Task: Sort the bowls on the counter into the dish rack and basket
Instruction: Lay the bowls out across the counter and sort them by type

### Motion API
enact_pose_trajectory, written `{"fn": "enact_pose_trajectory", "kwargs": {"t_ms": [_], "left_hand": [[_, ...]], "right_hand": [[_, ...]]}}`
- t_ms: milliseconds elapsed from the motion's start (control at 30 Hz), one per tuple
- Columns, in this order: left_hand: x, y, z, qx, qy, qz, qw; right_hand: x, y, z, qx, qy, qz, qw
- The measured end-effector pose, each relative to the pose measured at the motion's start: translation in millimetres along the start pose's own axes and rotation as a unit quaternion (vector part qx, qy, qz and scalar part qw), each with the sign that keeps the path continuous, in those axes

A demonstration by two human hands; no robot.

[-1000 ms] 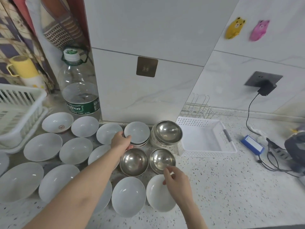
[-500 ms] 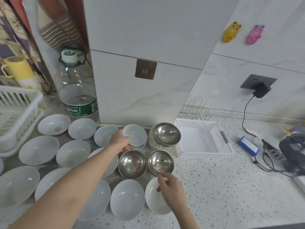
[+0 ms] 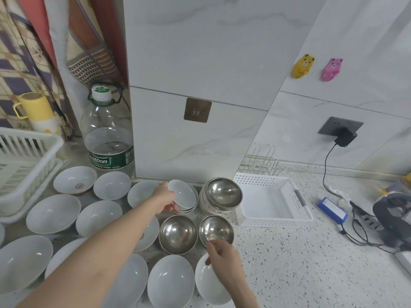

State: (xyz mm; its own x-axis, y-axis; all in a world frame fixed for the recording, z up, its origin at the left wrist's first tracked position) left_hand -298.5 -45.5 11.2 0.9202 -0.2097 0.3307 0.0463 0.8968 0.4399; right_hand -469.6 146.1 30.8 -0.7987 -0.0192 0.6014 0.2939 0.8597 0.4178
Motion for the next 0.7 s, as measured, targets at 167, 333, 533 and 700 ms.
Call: {"fn": "enact_pose_trajectory", "kwargs": {"t_ms": [167,333,533,700], "left_hand": [[19,14,4,0.017,0.104,-0.027,0.994],[51,31,-5,0.042,0.239,-0.02,0.97],[85,56,-27,0.074,0.375,0.049,0.923],[107,78,-46,0.094,0.461,0.077,0.879]], "right_hand": [[-2,-9,-5,-0.005,-0.012,-0.008,1.0],[-11,-34,-26,-0.027,-0.061,-0.024,0.997],[-32,-75,-64,-0.078,-0.111,-0.035,0.99],[-56,-107,-76,-0.128,-0.137,-0.013,0.982]]}}
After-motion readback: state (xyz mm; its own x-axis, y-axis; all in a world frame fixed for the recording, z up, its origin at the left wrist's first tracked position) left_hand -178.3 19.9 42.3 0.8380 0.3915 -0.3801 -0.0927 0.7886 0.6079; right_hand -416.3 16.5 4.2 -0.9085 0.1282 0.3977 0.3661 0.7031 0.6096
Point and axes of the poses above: each hand's wrist, its own y-axis away from the middle knuckle, its own x-axis out of the back of the hand, z = x × y, the point moved 1 cm from there along -y, towards the middle knuckle, and after that the axes turned 5 degrees about -x, right-handed, at the moved point
